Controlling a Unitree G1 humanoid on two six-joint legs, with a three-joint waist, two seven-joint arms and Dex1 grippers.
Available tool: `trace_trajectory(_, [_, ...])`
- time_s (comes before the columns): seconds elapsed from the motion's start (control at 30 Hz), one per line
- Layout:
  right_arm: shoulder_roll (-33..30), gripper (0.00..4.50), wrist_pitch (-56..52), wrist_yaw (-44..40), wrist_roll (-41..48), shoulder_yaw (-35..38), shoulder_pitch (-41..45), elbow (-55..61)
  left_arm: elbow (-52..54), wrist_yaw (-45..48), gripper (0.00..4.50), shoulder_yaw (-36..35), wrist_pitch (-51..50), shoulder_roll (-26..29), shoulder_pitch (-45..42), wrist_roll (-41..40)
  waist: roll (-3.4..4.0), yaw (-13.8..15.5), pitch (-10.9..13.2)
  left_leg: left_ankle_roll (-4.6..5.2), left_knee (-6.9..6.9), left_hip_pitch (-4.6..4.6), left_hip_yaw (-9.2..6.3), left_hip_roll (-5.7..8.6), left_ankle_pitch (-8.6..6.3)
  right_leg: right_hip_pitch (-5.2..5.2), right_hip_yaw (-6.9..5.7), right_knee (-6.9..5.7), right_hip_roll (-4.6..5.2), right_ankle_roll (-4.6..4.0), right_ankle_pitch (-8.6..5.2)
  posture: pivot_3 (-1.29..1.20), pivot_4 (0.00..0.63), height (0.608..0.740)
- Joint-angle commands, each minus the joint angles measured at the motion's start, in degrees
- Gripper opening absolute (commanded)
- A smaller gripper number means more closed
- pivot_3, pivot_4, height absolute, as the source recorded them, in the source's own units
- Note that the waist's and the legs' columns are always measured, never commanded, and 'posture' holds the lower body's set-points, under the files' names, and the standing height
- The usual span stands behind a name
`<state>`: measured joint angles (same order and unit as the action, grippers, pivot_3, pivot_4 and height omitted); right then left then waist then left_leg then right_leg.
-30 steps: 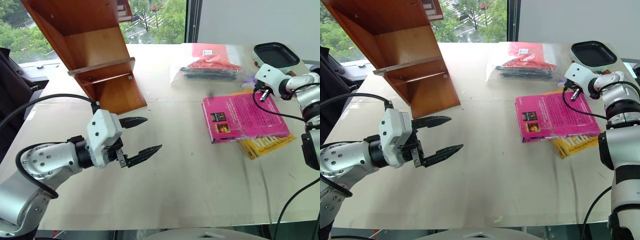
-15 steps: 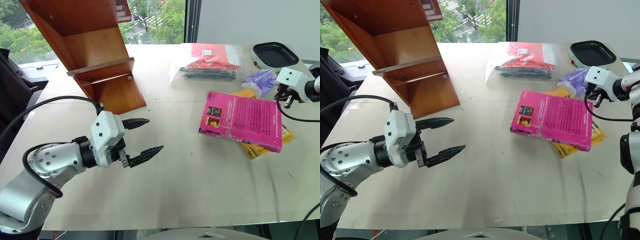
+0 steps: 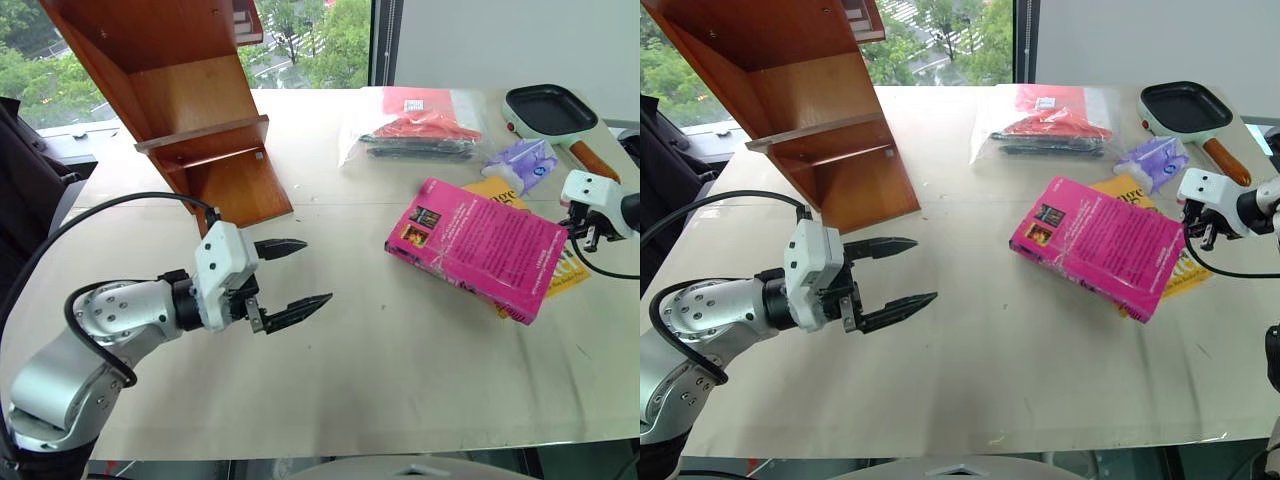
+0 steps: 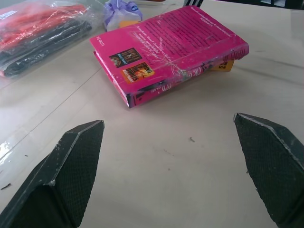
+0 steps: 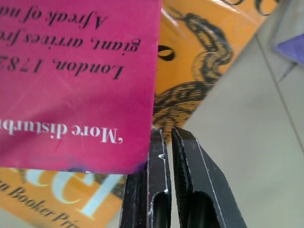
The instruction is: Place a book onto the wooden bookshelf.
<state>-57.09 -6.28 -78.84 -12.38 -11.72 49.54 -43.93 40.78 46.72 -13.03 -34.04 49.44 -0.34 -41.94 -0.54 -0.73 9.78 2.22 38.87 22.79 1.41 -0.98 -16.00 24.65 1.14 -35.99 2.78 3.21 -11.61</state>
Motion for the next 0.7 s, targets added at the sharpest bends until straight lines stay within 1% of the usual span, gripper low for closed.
trace_trajectory(0.03, [-2.9, 0.07, -3.0, -1.5, 2.6, 2.8, -2.6, 6.0, 0.4, 0.8, 4.50, -0.7, 1.1, 0.1, -0.6, -0.2, 0.00, 0.0, 0.0, 0.00, 0.01, 0.00, 0.01, 0.00, 0.00, 0.00, 0.00, 0.00, 0.00, 0.00, 0.00, 0.00, 0.150, 0.731])
trace_trajectory(0.2, [-4.4, 0.07, -5.2, -1.3, 4.2, 3.8, -5.7, 9.7, 0.3, 1.1, 4.50, -0.2, 1.0, -0.1, -0.6, 0.0, 0.00, 0.0, 0.0, 0.01, 0.06, 0.00, 0.01, 0.02, 0.00, -0.02, 0.00, 0.00, -0.01, 0.00, 0.00, 0.00, 0.150, 0.731])
trace_trajectory(0.3, [-5.6, 0.07, -6.3, 0.8, 5.4, 5.4, -7.0, 10.3, 0.8, -0.1, 4.50, 0.8, 0.2, -1.5, -0.3, -0.9, 0.00, 0.0, 0.0, 0.01, 0.11, 0.00, 0.03, 0.02, 0.00, -0.03, 0.01, 0.00, -0.01, 0.00, 0.00, 0.00, 0.150, 0.731])
trace_trajectory(0.43, [-5.8, 0.07, -8.4, 4.3, 9.9, 10.9, -10.7, 12.4, 2.0, -3.0, 4.50, 3.8, -2.2, -4.5, 1.4, -2.1, 0.00, 0.1, 0.0, 0.04, 0.22, 0.00, 0.01, 0.01, -0.02, -0.09, 0.01, -0.02, -0.01, 0.01, 0.00, 0.00, 0.150, 0.731])
trace_trajectory(0.47, [-5.9, 0.07, -8.6, 4.5, 11.3, 12.5, -12.2, 13.7, 2.3, -4.2, 4.50, 4.5, -2.9, -5.5, 1.8, -2.7, 0.00, 0.1, 0.0, 0.20, 0.22, 0.00, 0.00, 0.00, -0.11, -0.10, 0.01, -0.02, -0.01, 0.01, 0.00, 0.00, 0.150, 0.731])
trace_trajectory(0.57, [-5.4, 0.07, -12.3, 5.4, 18.6, 21.9, -21.5, 21.2, 3.2, -12.7, 4.50, 8.8, -7.7, -12.7, 1.6, -7.2, 0.01, 0.6, 0.0, 0.24, 0.31, -0.01, -0.08, -0.01, -0.14, -0.18, -0.04, -0.05, 0.00, 0.02, 0.00, 0.00, 0.150, 0.731])
trace_trajectory(0.6, [-5.4, 0.07, -13.9, 5.8, 20.3, 24.2, -24.0, 23.5, 3.3, -14.6, 4.50, 9.5, -8.9, -14.3, 1.5, -8.4, 0.02, 0.9, 0.0, 0.25, 0.34, 0.00, -0.13, -0.02, -0.14, -0.22, -0.06, -0.05, 0.01, 0.02, 0.01, 0.00, 0.150, 0.731])
trace_trajectory(0.63, [-4.9, 0.30, -15.5, 5.8, 22.8, 27.7, -27.9, 26.8, 3.2, -17.0, 4.50, 11.1, -10.5, -16.3, 0.9, -8.8, 0.02, 0.9, 0.0, 0.26, 0.34, -0.01, -0.18, -0.02, -0.15, -0.27, -0.07, -0.06, 0.02, 0.03, 0.01, 0.00, 0.150, 0.731])
trace_trajectory(0.67, [-4.2, 0.45, -17.5, 5.8, 25.0, 31.6, -32.6, 30.6, 2.4, -19.2, 4.50, 12.7, -12.0, -19.0, 0.1, -10.6, 0.05, 1.2, 0.0, 0.27, 0.37, -0.05, -0.19, -0.02, -0.15, -0.31, -0.07, -0.07, 0.02, 0.04, 0.01, 0.00, 0.150, 0.731])
trace_trajectory(0.7, [-3.1, 0.83, -20.1, 5.8, 27.5, 35.4, -37.5, 35.2, 0.9, -21.3, 4.50, 14.2, -13.5, -21.5, -1.0, -11.8, 0.10, 1.4, -0.1, 0.27, 0.42, -0.10, -0.19, -0.02, -0.16, -0.34, -0.06, -0.13, 0.01, 0.04, 0.02, 0.00, 0.150, 0.731])
